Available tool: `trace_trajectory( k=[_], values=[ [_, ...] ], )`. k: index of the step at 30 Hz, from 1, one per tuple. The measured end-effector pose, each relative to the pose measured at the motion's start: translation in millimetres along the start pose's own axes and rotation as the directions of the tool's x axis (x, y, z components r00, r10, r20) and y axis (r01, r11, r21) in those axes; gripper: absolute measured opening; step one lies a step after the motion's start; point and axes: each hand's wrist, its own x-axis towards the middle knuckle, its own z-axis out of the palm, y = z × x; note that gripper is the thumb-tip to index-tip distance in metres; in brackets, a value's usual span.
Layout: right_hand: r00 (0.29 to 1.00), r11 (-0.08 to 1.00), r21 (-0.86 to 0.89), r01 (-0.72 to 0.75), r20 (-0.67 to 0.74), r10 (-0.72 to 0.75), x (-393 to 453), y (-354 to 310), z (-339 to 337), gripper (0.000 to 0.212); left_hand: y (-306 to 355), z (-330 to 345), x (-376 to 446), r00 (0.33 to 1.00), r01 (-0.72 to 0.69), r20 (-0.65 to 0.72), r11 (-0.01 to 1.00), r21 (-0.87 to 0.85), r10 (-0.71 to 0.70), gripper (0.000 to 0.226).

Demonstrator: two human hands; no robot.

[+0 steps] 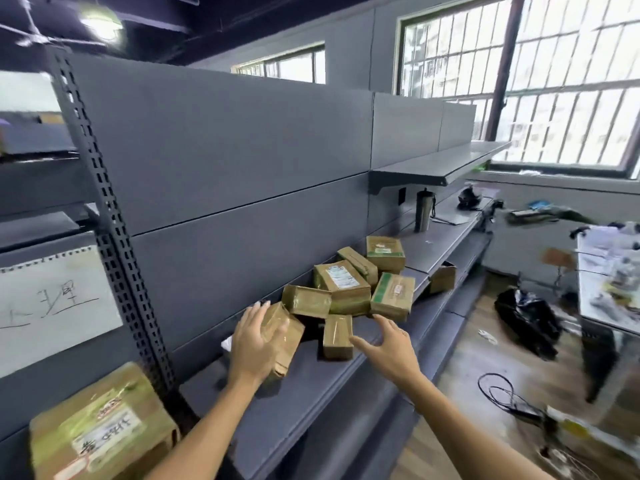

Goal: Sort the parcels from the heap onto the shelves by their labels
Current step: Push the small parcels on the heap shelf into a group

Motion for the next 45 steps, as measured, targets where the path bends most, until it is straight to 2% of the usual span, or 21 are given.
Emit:
trace_trajectory(
  k=[2,5,8,12,15,19,23,24,28,30,32,36,38,41,43,45],
  values=[
    [1.0,0.999,0.033,-0.025,-0.014,0.026,16.9,31.4,-20.3,0.105,13.3,36.4,7.8,1.0,0.01,0.002,1.0,-0.002,-0.01,0.086],
    [0.999,0.998,0.052,-0.018,-0.034,0.02,42.6,72.5,-50.2,0.099,32.2,84.0,21.3,0.997,0.053,0.046,0.998,0.025,-0.054,0.063],
    [0.999,0.998,0.061,-0.014,-0.031,0.015,66.4,99.6,-76.1,0.104,51.2,124.4,35.4,0.996,0.081,0.03,0.996,0.024,-0.082,0.054],
    [1.0,0.997,0.076,-0.012,0.01,0.011,95.6,121.9,-92.0,0.083,68.2,165.2,49.9,0.99,0.131,0.051,0.991,-0.011,-0.13,0.06],
    [0.998,0.994,0.102,-0.027,0.05,0.022,120.8,134.3,-88.2,0.081,70.6,185.0,64.6,0.983,0.169,0.069,0.986,-0.005,-0.168,0.071],
    [0.995,0.988,0.146,-0.038,0.098,0.024,160.0,138.4,-74.5,0.081,63.7,202.2,99.8,0.981,0.181,0.064,0.983,0.002,-0.181,0.074],
    [0.984,0.976,0.202,-0.078,0.171,0.043,202.5,132.3,-56.9,0.08,47.3,218.3,142.5,0.981,0.196,0.013,0.979,-0.058,-0.196,0.054],
    [0.979,0.973,0.21,-0.095,0.197,0.053,212.9,128.7,-52.1,0.079,42.5,222.2,152.8,0.978,0.211,0.007,0.975,-0.068,-0.211,0.054],
    [0.963,0.967,0.226,-0.121,0.265,0.058,252.6,111.9,-30.6,0.074,30.1,231.2,188.7,0.972,0.233,0.005,0.97,-0.07,-0.233,0.081],
    [0.96,0.963,0.237,-0.126,0.275,0.058,273.4,108.8,-17.6,0.073,22.7,236.0,205.4,0.966,0.26,0.018,0.961,-0.097,-0.26,0.077],
    [0.948,0.949,0.27,-0.164,0.31,0.075,290.6,104.9,-7.1,0.07,12.0,241.0,221.0,0.948,0.319,0.042,0.937,-0.143,-0.317,0.073],
    [0.877,0.786,0.466,-0.406,0.442,0.191,320.1,92.0,10.2,0.047,-0.7,255.3,261.9,0.872,0.483,0.094,0.814,-0.322,-0.48,0.1],
    [0.85,0.749,0.485,-0.452,0.488,0.197,336.8,94.0,19.4,0.031,-10.4,267.5,282.2,0.837,0.536,0.075,0.786,-0.307,-0.542,0.093],
    [0.832,0.787,0.424,-0.449,0.52,0.194,357.6,104.9,37.7,0.026,-23.5,281.9,299.4,0.782,0.622,0.07,0.77,-0.139,-0.619,0.097],
    [0.822,0.848,0.343,-0.405,0.543,0.173,364.2,107.9,44.1,0.023,-29.2,290.2,306.7,0.76,0.65,0.065,0.757,-0.072,-0.646,0.077],
    [0.815,0.909,0.262,-0.325,0.564,0.128,369.6,115.8,55.2,0.029,-32.1,298.1,313.8,0.754,0.656,0.049,0.755,-0.015,-0.654,0.067]
  ],
)
